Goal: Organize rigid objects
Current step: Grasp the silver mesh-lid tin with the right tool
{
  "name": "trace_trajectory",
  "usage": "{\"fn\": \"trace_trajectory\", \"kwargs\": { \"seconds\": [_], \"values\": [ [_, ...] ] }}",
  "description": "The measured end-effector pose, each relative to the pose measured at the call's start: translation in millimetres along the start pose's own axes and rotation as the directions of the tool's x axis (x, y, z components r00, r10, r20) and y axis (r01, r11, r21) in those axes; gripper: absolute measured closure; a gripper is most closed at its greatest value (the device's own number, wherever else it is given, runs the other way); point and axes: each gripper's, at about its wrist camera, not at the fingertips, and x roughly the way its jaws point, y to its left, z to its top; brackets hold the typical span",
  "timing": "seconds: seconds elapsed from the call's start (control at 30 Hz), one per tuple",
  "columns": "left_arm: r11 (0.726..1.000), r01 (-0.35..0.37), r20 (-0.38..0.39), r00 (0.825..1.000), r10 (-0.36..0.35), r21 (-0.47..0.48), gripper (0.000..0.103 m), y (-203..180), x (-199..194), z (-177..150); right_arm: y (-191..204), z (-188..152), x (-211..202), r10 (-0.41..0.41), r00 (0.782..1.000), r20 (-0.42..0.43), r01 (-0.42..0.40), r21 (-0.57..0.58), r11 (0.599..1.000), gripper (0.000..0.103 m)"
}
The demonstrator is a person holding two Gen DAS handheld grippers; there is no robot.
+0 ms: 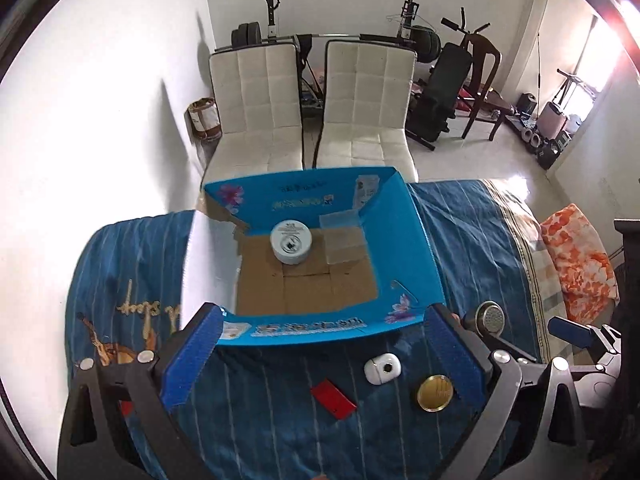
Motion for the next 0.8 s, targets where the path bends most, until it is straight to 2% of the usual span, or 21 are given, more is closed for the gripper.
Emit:
{"fn": "trace_trajectory", "kwargs": {
  "seconds": [0.2, 0.37, 0.5, 0.57, 0.7, 0.73, 0.8],
  "values": [
    [0.999, 0.038, -0.155, 0.987, -0.035, 0.02, 0.0, -77.1, 72.2, -23.2, -103.5, -10.0, 41.3, -0.06, 0.992, -0.111, 0.071, 0.097, 0.993, 0.0],
    [0.999, -0.013, -0.237, 0.971, 0.021, 0.036, 0.0, -124.2, 129.4, -37.0, -168.1, -11.4, 101.5, -0.048, 0.977, -0.206, 0.079, 0.144, 0.986, 0.0],
    [0.998, -0.056, -0.262, 0.963, 0.063, 0.037, 0.0, -140.6, 156.9, -41.1, -192.5, -3.8, 156.4, -0.024, 0.962, -0.272, 0.07, 0.161, 0.984, 0.002],
    [0.996, -0.076, -0.268, 0.96, 0.085, 0.043, 0.0, -145.2, 166.1, -43.4, -198.6, -1.6, 182.0, 0.004, 0.949, -0.316, 0.056, 0.18, 0.982, 0.006],
    [0.993, -0.102, -0.287, 0.951, 0.112, 0.052, 0.0, -147.6, 177.7, -48.9, -200.9, -2.8, 223.3, 0.069, 0.918, -0.39, 0.013, 0.204, 0.979, 0.017],
    [0.993, -0.108, -0.29, 0.949, 0.12, 0.056, 0.0, -147.7, 179.4, -50.6, -199.8, -3.8, 230.7, 0.078, 0.911, -0.404, 0.007, 0.206, 0.979, 0.025],
    [0.992, -0.115, -0.302, 0.945, 0.128, 0.061, 0.0, -147.6, 181.8, -54.4, -198.7, -6.1, 243.8, 0.086, 0.9, -0.428, 0.007, 0.21, 0.978, 0.03]
  ]
}}
